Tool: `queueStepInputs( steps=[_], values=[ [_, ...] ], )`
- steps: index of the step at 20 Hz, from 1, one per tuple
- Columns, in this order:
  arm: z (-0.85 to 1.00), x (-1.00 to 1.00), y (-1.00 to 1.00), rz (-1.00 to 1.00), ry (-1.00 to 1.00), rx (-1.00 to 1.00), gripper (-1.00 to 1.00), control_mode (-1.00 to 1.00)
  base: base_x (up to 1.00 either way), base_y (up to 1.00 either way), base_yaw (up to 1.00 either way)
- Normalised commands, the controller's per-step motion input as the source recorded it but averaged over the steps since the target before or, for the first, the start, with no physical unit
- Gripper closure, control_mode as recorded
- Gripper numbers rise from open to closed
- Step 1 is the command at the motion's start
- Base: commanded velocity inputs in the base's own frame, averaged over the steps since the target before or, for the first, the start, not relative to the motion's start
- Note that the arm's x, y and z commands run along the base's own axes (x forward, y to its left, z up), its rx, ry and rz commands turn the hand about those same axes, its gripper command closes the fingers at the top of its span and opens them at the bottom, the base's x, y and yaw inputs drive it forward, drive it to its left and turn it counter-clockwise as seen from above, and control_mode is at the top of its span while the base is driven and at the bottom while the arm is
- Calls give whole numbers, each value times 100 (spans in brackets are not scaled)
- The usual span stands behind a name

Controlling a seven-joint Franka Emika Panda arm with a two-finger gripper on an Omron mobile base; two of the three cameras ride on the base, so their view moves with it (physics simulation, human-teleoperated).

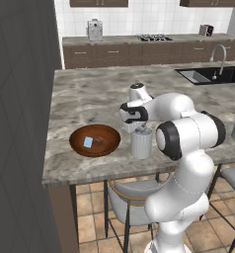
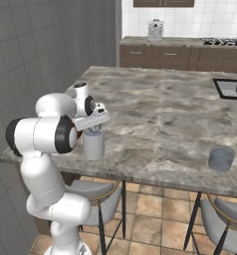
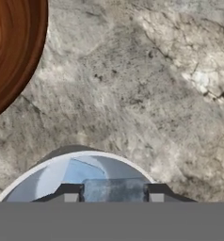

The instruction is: There are four ice cubes in the ice bowl. Place two ice cubes in each glass of water.

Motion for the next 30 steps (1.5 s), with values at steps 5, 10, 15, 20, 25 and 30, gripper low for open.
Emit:
queueStepInputs(
  steps=[5, 10, 15, 20, 25, 30],
  values=[
    [0, -17, 0, 0, -9, 0, -100, -100, 0, 0, 0],
    [0, -21, 0, 0, -10, 0, -100, -100, 0, 0, 0],
    [5, -57, 0, -5, -9, 2, -100, -100, 0, 0, 0],
    [48, -100, 0, -4, -2, 16, -100, -100, 0, 0, 0],
    [65, -88, 8, 0, -1, 8, -100, -100, 0, 0, 0],
    [34, -30, 62, 6, 1, -3, -100, -100, 0, 0, 0]
  ],
)
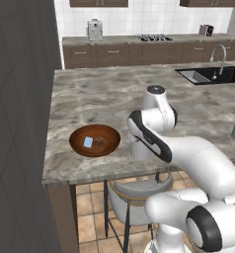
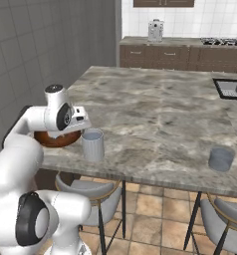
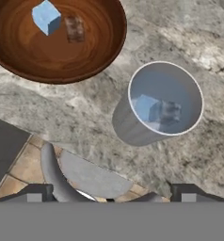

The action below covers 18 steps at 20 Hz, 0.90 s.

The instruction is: There are four ice cubes in the ice bowl. Place two ice cubes in each glass of water.

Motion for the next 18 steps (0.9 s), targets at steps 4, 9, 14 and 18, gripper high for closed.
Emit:
queueStepInputs(
  steps=[4, 9, 14, 18],
  values=[
    [7, -2, 58, 22, 12, -1, -100, -100, 0, 0, 0],
    [0, 28, 43, 20, 10, 0, -100, -100, 0, 0, 0],
    [0, 38, 44, 15, 9, 0, -100, -100, 0, 0, 0],
    [-1, 24, 37, 5, 2, 0, -100, -100, 0, 0, 0]
  ],
)
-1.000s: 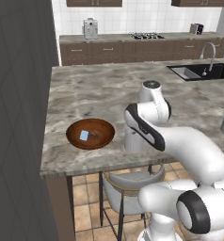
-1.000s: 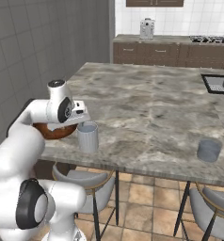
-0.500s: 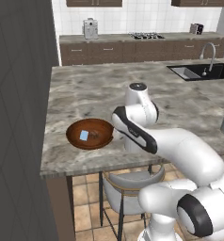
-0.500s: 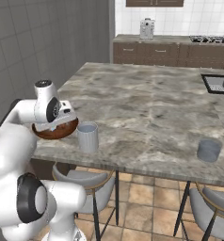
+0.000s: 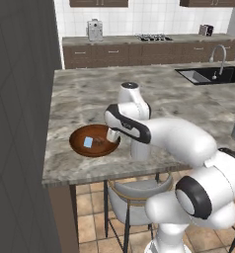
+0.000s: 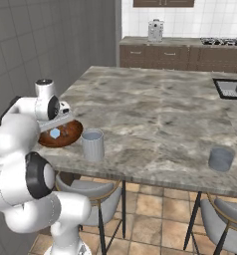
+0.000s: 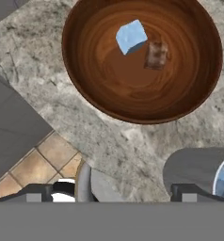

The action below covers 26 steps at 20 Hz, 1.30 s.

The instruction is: There are four ice cubes in the ice bowl. Place two ice cubes in each glass of water.

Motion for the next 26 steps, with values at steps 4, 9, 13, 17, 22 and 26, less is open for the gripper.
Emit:
queueStepInputs(
  steps=[4, 9, 13, 17, 22, 26],
  values=[
    [-18, 26, 36, 2, 7, -2, -100, -100, 0, 0, 0],
    [-40, 24, 18, 4, 9, -3, -100, -100, 0, 0, 0],
    [-33, 36, 1, 6, 6, 0, -100, -100, 0, 0, 0],
    [-33, 38, 0, 6, 5, 0, -100, -100, 0, 0, 0],
    [-34, 40, 10, 2, 5, 0, -100, -100, 0, 0, 0],
    [-28, 43, 15, 2, 4, 0, -100, -100, 0, 0, 0]
  ],
)
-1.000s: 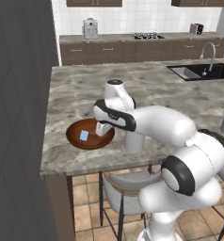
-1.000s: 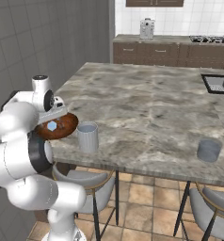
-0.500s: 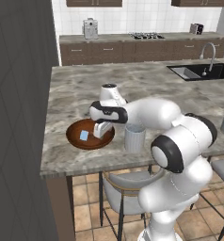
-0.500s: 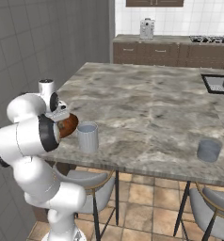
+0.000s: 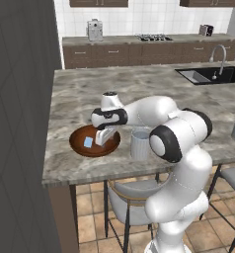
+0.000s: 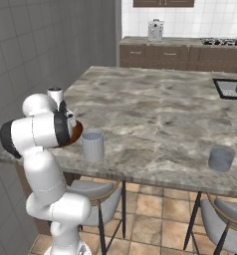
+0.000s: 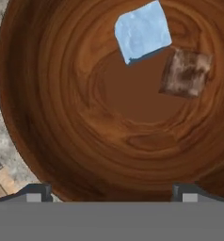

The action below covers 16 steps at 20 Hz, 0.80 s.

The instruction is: There are four ice cubes in the ice bowl. Place two ice cubes in each glass of water.

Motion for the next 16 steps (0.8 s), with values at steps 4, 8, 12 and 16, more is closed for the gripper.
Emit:
queueStepInputs(
  steps=[4, 8, 12, 16],
  values=[
    [-23, 41, 14, 1, 2, 0, -100, -100, 0, 0, 0],
    [-22, 39, 5, 2, 0, 0, -100, -100, 0, 0, 0],
    [-23, 38, 2, 2, 0, 0, -100, -100, 0, 0, 0],
    [-24, 36, 9, 2, 0, 0, -100, -100, 0, 0, 0]
  ],
)
